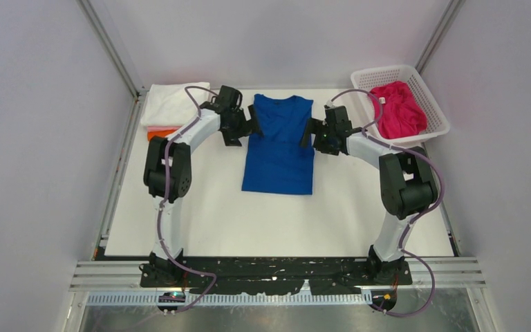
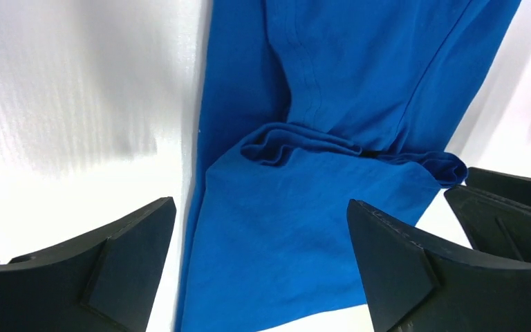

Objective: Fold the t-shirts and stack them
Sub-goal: Fold the folded rectangular tshirt in 1/3 of the way, then grab one side of the 2/3 rectangular tshirt with both arms

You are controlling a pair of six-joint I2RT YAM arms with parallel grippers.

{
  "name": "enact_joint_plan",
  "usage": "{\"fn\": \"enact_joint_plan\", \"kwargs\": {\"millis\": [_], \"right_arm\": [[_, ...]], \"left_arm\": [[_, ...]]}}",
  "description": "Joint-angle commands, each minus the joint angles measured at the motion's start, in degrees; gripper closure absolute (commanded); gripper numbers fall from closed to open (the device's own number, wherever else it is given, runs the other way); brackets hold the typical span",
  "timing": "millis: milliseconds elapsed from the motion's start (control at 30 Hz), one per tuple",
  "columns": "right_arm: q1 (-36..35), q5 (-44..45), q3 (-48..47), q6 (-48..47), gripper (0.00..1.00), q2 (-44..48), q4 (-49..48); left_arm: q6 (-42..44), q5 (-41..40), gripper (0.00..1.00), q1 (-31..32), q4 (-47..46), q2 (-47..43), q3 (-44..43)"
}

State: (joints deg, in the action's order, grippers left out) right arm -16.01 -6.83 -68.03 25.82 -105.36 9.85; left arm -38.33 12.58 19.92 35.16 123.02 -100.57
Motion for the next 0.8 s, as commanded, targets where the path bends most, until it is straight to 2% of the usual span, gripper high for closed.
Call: {"fn": "enact_joint_plan", "kwargs": {"millis": [0, 200, 367, 500, 767], "right_arm": [[0.21, 0.08, 0.37, 0.12, 0.04, 5.94, -2.57], [0.19, -4.39, 11.09, -0.74, 0.05, 15.56, -3.09], [-0.27, -13.42, 17.09, -1.28, 0.05, 20.57, -7.49], [-1.15, -16.47, 16.33, -1.68, 0.05, 18.12, -9.46], [-1.23, -13.73, 1.91, -1.28, 0.05, 1.11, -12.15]], "left_arm": [[1.36, 0.36, 0.0, -0.59, -1.17, -7.86, 2.99], [2.19, 0.77, 0.0, -0.35, -3.62, -21.28, 19.55], [1.58, 2.7, 0.0, 0.5, -6.77, -31.02, 36.04], [0.85, 1.54, 0.0, 0.82, -7.09, -35.53, 43.69], [-0.57, 2.01, 0.0, 1.34, -7.08, -35.42, 46.26]]}}
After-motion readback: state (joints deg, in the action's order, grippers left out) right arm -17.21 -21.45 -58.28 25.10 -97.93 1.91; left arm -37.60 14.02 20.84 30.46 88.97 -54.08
